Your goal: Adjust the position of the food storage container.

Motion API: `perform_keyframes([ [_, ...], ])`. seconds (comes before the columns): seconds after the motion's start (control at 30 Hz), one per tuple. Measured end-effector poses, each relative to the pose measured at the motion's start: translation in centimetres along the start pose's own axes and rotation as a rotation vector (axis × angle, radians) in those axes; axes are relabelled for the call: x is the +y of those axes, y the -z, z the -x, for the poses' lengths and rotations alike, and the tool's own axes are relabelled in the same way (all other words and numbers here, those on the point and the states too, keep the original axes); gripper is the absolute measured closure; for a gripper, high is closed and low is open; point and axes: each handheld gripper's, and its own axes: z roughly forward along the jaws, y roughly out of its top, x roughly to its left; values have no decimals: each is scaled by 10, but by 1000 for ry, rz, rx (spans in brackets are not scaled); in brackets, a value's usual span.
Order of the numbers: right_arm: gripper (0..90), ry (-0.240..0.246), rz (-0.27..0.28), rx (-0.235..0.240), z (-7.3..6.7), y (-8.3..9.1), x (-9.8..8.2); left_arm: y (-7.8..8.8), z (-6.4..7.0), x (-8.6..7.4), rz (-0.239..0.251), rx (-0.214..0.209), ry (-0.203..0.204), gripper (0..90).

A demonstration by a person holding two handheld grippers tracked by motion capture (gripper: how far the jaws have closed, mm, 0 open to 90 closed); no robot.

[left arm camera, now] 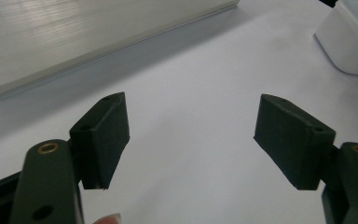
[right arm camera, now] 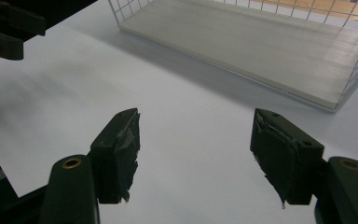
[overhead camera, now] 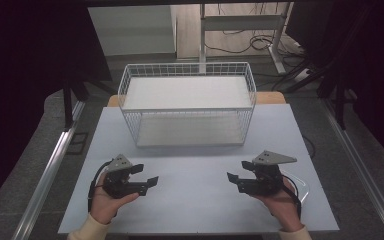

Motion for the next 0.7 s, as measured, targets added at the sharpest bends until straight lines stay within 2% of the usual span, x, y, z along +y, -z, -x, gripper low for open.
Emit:
perform_keyframes([
  [0.4, 335, -23, -29, -41, 10, 12, -4, -3, -1, -2, -11, 9, -6, 258],
  [0.7, 347, -59, -55, -95, 25, 22, -13, -1, -2, -2, -11, 11, -5, 257],
])
